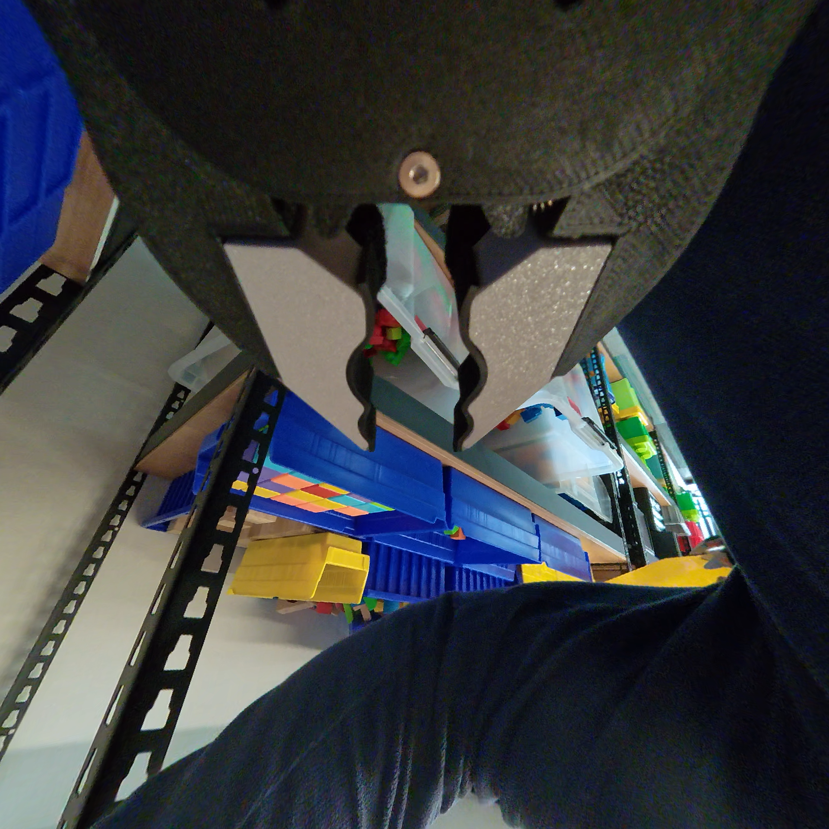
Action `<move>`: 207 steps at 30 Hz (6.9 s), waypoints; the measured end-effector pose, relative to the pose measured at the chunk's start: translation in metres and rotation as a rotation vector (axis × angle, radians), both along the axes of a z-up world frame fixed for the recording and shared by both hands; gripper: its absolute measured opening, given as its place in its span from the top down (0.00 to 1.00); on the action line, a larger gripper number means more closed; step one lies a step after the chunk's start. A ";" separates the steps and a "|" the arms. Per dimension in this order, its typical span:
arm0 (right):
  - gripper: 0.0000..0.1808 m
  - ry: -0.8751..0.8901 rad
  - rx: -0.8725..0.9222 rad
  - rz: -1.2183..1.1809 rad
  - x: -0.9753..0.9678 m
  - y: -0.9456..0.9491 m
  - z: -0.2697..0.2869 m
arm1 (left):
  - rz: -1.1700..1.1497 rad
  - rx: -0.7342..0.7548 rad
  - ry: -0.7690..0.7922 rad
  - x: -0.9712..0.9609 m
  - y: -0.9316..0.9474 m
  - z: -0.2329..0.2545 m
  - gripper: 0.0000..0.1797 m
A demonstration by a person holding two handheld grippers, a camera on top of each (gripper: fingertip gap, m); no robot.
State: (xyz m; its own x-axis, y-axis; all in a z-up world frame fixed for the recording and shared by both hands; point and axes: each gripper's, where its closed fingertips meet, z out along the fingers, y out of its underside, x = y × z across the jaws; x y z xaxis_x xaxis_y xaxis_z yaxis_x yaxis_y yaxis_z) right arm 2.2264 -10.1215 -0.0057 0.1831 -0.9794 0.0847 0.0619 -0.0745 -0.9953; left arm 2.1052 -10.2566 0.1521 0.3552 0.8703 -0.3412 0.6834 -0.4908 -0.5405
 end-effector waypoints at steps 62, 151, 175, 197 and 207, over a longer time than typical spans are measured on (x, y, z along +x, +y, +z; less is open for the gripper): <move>0.82 0.044 -0.333 -1.040 -0.315 0.233 0.068 | -0.261 -0.466 0.531 -0.255 0.299 0.082 0.75; 0.89 0.647 -0.552 -1.215 -0.610 0.387 0.000 | -0.350 -0.039 0.327 -0.409 0.468 -0.240 0.95; 0.92 0.746 -0.023 -0.123 -0.398 0.419 -0.336 | 0.854 0.827 0.414 -0.278 0.608 -0.581 0.95; 0.96 0.524 -0.345 1.350 -0.251 1.142 -0.281 | 2.517 0.239 0.943 -0.135 1.347 -0.530 0.97; 0.96 0.587 -0.254 1.627 -0.070 1.446 -0.312 | 2.707 0.066 1.005 0.038 1.590 -0.541 0.97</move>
